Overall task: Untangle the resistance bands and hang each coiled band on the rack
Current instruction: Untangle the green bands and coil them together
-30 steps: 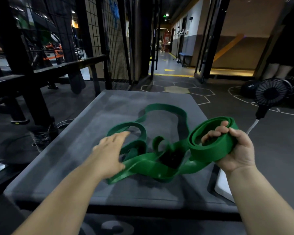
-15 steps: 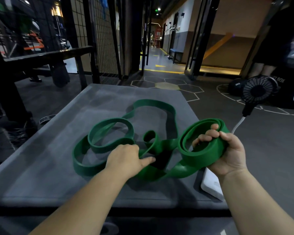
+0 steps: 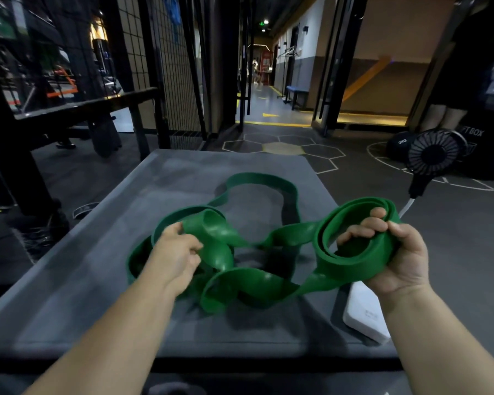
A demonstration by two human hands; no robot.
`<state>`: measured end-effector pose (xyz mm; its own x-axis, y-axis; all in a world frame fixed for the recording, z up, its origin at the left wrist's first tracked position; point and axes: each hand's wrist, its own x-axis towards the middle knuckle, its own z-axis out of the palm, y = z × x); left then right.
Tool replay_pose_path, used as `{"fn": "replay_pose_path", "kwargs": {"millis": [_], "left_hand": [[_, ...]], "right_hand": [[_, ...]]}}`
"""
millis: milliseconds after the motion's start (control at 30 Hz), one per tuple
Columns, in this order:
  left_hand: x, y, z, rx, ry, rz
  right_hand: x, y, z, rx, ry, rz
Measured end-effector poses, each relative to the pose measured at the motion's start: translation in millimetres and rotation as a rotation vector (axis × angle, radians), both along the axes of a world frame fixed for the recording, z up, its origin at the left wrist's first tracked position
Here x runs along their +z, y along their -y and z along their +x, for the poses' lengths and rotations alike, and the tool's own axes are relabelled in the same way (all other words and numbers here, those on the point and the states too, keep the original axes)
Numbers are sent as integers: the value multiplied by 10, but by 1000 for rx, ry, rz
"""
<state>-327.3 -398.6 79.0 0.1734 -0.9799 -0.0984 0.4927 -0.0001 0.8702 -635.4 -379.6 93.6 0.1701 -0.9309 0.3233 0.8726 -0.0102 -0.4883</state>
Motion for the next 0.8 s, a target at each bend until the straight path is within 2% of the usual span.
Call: {"fn": "replay_pose_path", "kwargs": {"millis": [67, 100, 167, 267, 333, 467, 533, 633, 700, 800], "left_hand": [[121, -69, 123, 75, -159, 65], [171, -103, 177, 102, -166, 98], [224, -166, 268, 29, -19, 135], [242, -237, 426, -197, 621, 158], [171, -222, 507, -244, 966, 163], [9, -153, 572, -119, 1545, 212], [1, -163, 541, -1, 1747, 150], [-40, -199, 409, 53, 1886, -134], [-123, -200, 314, 19, 1880, -327], [-222, -160, 202, -166, 1955, -377]], "right_hand": [[-27, 21, -26, 55, 33, -10], [-26, 32, -23, 60, 21, -1], [-9, 27, -53, 5, -23, 52], [5, -27, -118, -57, -82, 75], [11, -50, -136, -63, -99, 72], [-4, -27, -134, -45, -162, 75], [-26, 4, -104, -22, -191, 67], [-81, 56, -60, 32, -200, 48], [-118, 79, -41, 76, -197, 25], [-160, 106, -22, 120, -185, 9]]}}
